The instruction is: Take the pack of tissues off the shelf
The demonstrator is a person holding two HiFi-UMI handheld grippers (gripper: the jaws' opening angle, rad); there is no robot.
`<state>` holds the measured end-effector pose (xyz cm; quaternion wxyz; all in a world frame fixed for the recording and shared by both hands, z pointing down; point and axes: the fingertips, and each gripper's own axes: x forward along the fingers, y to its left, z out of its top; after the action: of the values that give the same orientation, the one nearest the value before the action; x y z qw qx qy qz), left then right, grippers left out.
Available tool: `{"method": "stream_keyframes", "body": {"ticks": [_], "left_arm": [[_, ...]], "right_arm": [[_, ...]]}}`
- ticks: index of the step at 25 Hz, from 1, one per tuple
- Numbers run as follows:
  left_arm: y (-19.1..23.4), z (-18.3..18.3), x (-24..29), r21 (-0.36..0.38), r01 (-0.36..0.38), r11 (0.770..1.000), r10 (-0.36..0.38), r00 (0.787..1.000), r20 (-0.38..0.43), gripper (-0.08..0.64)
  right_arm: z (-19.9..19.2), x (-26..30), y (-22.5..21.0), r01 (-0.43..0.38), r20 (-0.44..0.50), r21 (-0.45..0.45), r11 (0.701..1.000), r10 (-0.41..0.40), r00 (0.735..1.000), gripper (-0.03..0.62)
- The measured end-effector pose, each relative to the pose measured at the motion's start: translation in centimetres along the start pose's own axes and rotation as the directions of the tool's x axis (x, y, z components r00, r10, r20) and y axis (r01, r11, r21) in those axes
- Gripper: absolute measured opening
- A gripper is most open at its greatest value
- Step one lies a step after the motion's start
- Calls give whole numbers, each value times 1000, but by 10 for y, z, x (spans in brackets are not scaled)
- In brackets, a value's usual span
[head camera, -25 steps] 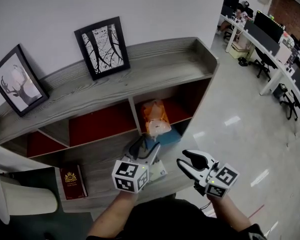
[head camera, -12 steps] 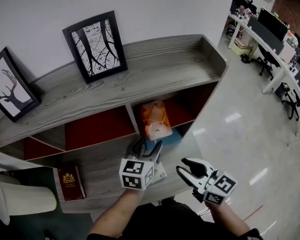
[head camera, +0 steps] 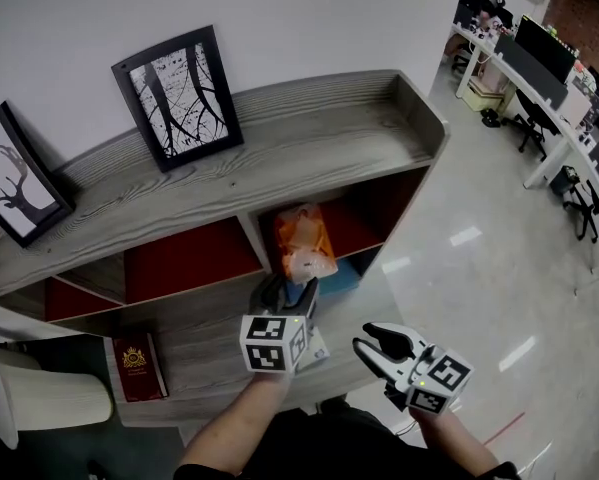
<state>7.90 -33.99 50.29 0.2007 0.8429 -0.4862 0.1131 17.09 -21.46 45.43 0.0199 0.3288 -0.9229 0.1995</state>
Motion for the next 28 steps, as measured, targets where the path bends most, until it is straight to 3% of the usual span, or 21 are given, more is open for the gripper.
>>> {"method": "stream_keyframes", "body": {"ticks": [4, 17, 28], "left_arm": [[2, -5, 6, -21, -16, 1000, 16, 1000, -12, 262], [-4, -1, 5, 2, -27, 1000, 27, 1000, 6, 103], [-19, 9, -24, -18, -54, 998, 55, 997, 57, 81]], "right_arm": [[-2, -4, -3, -7, -11, 1, 1000, 7, 1000, 107], [-2, -17, -11, -74, -25, 10, 997, 75, 997, 107], [-1, -27, -13, -142, -26, 8, 990, 142, 989, 107]]}}
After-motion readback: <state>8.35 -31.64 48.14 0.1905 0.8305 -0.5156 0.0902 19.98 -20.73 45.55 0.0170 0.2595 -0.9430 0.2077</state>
